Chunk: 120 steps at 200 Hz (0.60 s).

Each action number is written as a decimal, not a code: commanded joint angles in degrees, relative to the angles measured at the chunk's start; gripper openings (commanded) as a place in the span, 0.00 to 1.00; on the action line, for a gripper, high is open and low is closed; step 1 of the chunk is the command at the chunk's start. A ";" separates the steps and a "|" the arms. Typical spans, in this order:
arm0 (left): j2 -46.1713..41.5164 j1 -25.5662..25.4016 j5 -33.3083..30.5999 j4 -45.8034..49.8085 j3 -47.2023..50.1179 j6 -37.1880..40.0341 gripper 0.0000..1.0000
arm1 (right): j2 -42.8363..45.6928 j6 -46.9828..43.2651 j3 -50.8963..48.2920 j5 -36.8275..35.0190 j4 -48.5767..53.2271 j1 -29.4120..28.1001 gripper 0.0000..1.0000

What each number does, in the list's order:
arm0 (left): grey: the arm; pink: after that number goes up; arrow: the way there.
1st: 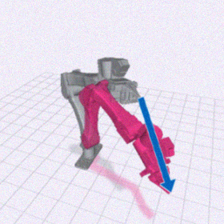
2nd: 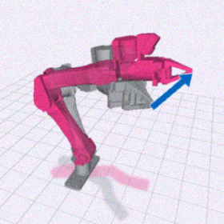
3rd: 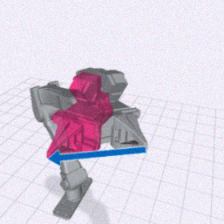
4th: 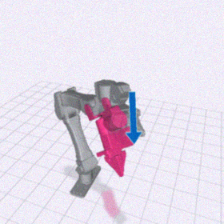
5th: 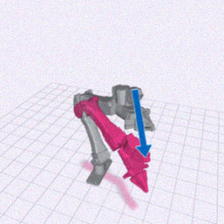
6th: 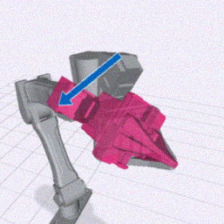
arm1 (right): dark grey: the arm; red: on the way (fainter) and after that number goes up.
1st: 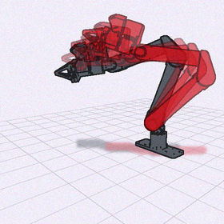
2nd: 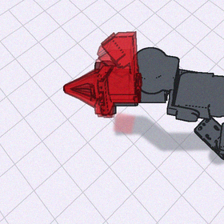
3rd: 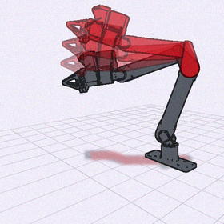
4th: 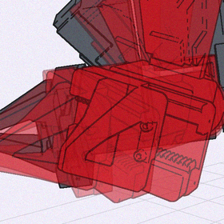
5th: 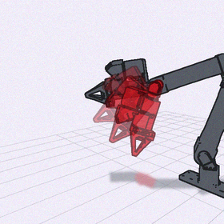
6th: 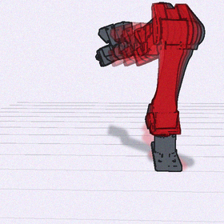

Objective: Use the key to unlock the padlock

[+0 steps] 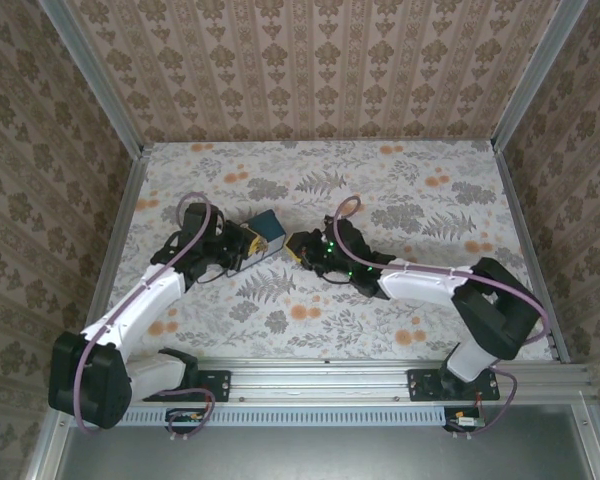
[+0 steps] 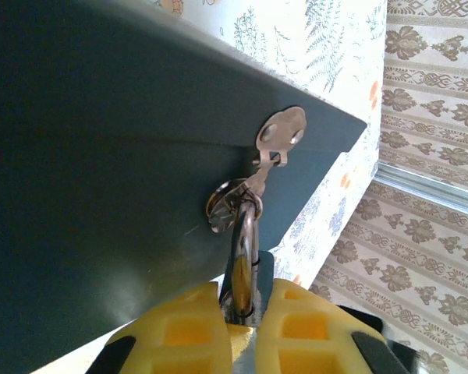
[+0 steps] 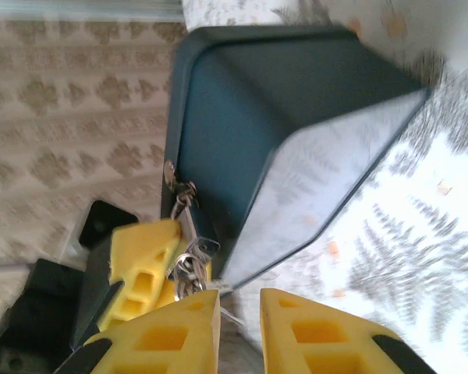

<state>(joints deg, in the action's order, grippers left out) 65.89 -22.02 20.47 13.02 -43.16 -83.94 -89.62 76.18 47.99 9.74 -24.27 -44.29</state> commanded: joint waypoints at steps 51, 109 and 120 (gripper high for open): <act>-2.60 0.41 2.04 1.74 -2.58 2.12 0.00 | 8.78 -84.78 4.27 -1.84 11.27 -5.62 0.36; -3.33 0.07 1.51 2.52 -2.83 2.03 0.00 | 1.68 -103.63 7.03 -9.37 9.32 -9.80 0.42; -3.35 0.06 1.41 2.67 -2.86 2.05 0.00 | 1.01 -104.36 6.86 -9.29 7.69 -9.77 0.42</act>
<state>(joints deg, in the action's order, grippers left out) 64.64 -22.04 21.43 15.90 -43.42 -83.31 -86.74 -17.93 53.74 3.73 -13.50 -53.39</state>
